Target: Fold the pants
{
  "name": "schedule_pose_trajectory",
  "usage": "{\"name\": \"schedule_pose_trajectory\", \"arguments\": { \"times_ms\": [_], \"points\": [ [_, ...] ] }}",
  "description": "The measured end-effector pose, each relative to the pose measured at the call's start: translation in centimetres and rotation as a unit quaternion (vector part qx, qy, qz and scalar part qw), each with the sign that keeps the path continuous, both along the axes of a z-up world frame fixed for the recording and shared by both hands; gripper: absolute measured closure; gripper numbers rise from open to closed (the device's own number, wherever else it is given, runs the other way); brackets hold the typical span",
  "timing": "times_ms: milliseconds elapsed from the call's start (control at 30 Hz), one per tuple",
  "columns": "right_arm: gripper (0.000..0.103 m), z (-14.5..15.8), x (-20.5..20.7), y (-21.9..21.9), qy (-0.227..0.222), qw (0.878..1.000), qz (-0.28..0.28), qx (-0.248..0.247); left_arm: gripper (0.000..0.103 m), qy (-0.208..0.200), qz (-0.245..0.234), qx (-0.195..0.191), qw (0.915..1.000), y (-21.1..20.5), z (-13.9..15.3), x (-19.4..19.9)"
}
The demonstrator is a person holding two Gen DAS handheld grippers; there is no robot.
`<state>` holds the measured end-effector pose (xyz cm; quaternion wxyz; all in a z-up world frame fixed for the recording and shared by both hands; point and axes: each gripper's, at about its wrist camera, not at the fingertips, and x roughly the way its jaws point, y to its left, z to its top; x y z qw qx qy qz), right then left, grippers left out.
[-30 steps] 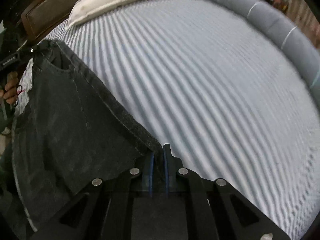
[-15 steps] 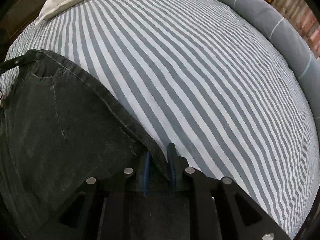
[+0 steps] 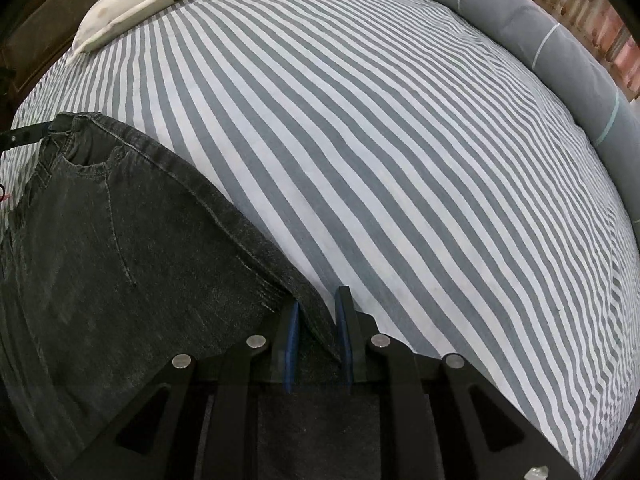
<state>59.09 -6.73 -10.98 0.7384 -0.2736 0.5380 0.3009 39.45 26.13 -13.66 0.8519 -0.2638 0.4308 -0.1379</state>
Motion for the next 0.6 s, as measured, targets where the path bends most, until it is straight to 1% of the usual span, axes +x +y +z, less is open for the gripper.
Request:
{"name": "schedule_pose_trajectory", "arguments": {
  "times_ms": [33, 67, 167, 200, 300, 400, 433, 467, 533, 600],
  "points": [
    [0.087, 0.0, -0.1, 0.0, -0.001, 1.0, 0.0, 0.0, 0.061, 0.003, -0.001, -0.015, 0.9999, 0.0, 0.1, 0.0],
    [0.087, 0.0, 0.0, -0.1, -0.001, 1.0, 0.0, 0.001, 0.061, 0.008, -0.001, -0.023, 0.9997, -0.1, 0.1, 0.1],
    [0.087, 0.3, -0.1, -0.3, 0.01, 1.0, 0.001, 0.007, 0.061, 0.017, -0.006, -0.011, 0.9998, -0.8, 0.3, 0.3],
    [0.087, 0.4, -0.2, -0.4, 0.014, 1.0, 0.005, 0.007, 0.061, 0.03, -0.009, -0.007, 0.9995, -1.1, -0.1, 0.7],
    [0.087, 0.6, -0.1, -0.8, 0.029, 0.999, 0.025, 0.0, 0.061, 0.052, 0.0, -0.033, 0.9981, -1.2, -1.2, 1.8],
    [0.087, 0.5, 0.5, -0.9, 0.04, 0.998, 0.042, -0.005, 0.061, 0.044, 0.029, -0.05, 0.9973, -0.8, -1.7, 2.6],
    [0.085, 0.3, 0.8, -0.8, 0.041, 0.998, 0.045, -0.007, 0.061, 0.046, 0.04, -0.065, 0.996, -0.6, -2.1, 2.9],
    [0.083, 0.0, 1.1, -0.7, 0.041, 0.998, 0.046, -0.011, 0.061, 0.047, 0.046, -0.073, 0.9952, -0.6, -2.3, 3.0],
    [0.081, -0.4, 1.6, -0.6, 0.051, 0.998, 0.039, -0.005, 0.061, 0.048, 0.057, -0.078, 0.9942, -0.7, -2.7, 3.0],
    [0.082, -0.3, 1.7, -0.6, 0.054, 0.998, 0.037, -0.005, 0.061, 0.042, 0.058, -0.077, 0.9944, -0.8, -2.5, 2.9]
  ]
}}
